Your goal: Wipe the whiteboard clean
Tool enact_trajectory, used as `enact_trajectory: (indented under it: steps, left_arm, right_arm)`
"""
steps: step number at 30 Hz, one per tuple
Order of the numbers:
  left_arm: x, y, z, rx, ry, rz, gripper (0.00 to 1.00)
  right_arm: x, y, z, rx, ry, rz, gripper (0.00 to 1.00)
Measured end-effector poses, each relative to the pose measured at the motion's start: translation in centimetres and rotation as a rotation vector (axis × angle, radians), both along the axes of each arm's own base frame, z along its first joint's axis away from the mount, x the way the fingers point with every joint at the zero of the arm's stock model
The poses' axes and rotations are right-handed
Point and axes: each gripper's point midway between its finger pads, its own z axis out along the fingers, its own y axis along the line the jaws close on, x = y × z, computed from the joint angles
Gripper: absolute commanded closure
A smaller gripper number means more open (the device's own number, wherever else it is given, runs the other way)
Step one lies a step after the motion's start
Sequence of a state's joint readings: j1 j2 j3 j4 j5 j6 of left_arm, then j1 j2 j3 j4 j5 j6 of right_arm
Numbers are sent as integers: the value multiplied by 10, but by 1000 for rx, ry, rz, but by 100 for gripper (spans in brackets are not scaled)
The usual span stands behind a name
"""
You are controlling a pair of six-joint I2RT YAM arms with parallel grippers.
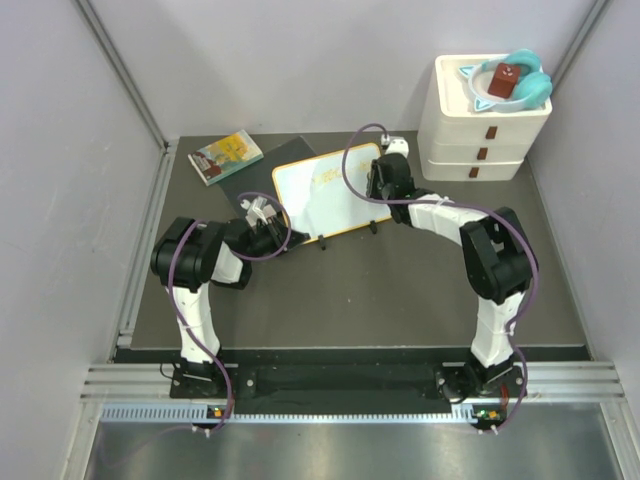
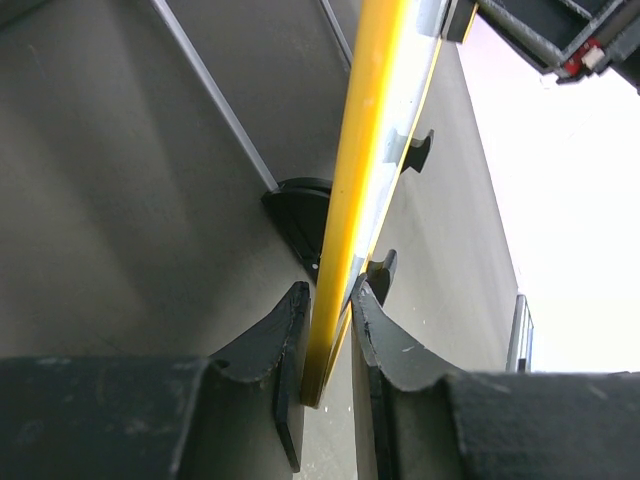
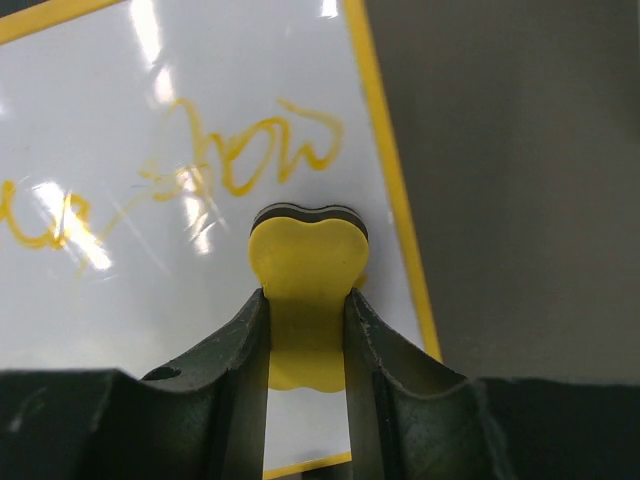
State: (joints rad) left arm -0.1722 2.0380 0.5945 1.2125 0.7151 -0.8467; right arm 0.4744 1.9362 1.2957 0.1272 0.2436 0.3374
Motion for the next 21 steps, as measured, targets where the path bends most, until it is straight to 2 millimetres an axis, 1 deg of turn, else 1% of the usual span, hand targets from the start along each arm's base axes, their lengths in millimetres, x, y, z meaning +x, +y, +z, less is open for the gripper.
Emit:
enact_trajectory:
  steps: [4, 8, 14, 21]
  left_arm:
    - [0, 0, 0, -1, 0, -2, 100]
    - [0, 0, 0, -1, -2, -3, 100]
    - [0, 0, 1, -1, -2, -3, 100]
    - [-1, 0, 0, -1, -1, -5, 100]
  right_arm:
    - [8, -21, 2, -18, -12, -63, 100]
    - [11, -28, 3, -30, -19, -86, 100]
    - [12, -25, 5, -52, -25, -51, 100]
    - [34, -7, 27, -40, -60, 21, 100]
